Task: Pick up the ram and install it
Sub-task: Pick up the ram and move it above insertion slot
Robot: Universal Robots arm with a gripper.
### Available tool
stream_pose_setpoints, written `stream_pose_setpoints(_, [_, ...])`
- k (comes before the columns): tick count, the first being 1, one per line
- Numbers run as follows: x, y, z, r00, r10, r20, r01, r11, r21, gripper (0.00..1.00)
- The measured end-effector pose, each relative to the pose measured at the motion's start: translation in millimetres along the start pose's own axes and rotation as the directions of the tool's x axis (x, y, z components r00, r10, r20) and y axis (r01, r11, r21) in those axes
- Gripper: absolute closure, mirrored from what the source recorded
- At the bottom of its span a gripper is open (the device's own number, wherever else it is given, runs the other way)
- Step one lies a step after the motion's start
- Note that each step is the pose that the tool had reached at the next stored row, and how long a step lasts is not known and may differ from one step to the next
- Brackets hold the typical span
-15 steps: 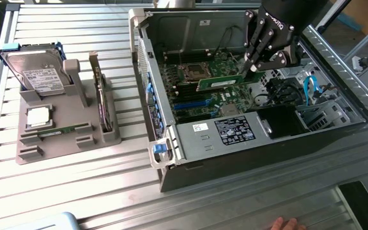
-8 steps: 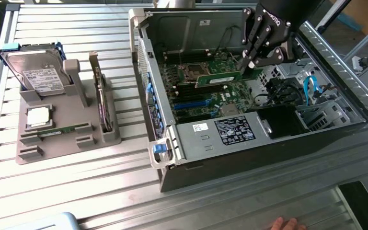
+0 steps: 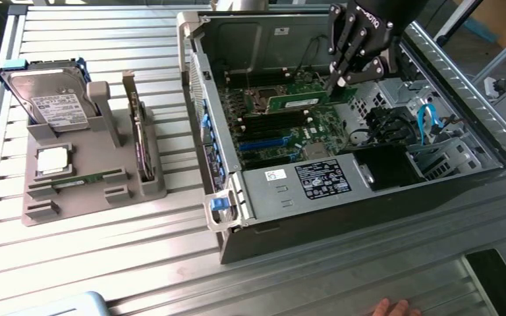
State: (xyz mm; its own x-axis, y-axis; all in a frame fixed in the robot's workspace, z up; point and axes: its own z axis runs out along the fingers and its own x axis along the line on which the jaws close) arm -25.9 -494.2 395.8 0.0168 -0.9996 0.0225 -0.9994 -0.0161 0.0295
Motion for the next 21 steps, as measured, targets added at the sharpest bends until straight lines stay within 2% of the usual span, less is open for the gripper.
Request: stream_pose_setpoints(21, [-25.9, -0.8, 6.9, 1.0, 0.0, 0.0002, 0.0, 1.0, 0.0, 0.88])
